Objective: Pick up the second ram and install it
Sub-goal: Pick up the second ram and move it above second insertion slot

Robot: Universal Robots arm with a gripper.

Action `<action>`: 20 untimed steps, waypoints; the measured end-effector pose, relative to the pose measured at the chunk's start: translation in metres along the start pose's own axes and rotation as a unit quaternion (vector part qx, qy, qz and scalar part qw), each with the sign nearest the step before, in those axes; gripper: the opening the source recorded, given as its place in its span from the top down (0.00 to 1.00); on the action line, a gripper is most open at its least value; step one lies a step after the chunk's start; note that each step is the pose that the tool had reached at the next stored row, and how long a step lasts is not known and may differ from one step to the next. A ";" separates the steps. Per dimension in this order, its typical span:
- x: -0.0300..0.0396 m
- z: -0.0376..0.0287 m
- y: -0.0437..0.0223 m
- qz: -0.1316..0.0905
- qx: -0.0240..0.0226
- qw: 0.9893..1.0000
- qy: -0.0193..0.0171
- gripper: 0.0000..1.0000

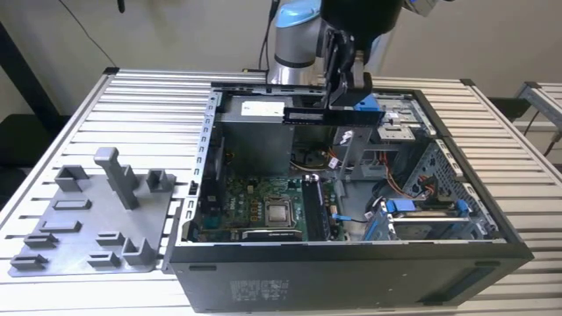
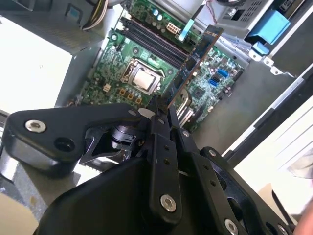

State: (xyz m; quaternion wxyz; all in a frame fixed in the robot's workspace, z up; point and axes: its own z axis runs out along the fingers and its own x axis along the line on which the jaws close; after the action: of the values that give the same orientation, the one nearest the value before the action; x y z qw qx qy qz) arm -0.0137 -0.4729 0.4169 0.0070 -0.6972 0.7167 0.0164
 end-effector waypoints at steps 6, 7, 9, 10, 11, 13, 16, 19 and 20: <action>-0.0159 0.0017 -0.0027 0.000 0.000 1.000 0.000 0.86; -0.0192 0.0021 -0.0029 0.000 0.000 1.000 0.000 0.86; -0.0260 0.0028 -0.0033 0.000 0.000 1.000 -0.001 0.86; -0.0294 0.0032 -0.0037 0.000 0.000 1.000 -0.001 0.86; -0.0323 0.0034 -0.0043 0.000 0.000 1.000 -0.001 0.86; -0.0367 0.0037 -0.0055 0.000 0.000 1.000 -0.001 0.86; -0.0393 0.0039 -0.0075 0.000 0.000 1.000 -0.001 0.86; -0.0406 0.0039 -0.0081 0.000 0.000 1.000 -0.001 0.86; -0.0407 0.0039 -0.0081 0.000 0.000 1.000 -0.001 0.86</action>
State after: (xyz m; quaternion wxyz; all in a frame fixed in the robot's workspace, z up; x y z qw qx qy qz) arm -0.0044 -0.4323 0.4142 0.0075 -0.6972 0.7167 0.0170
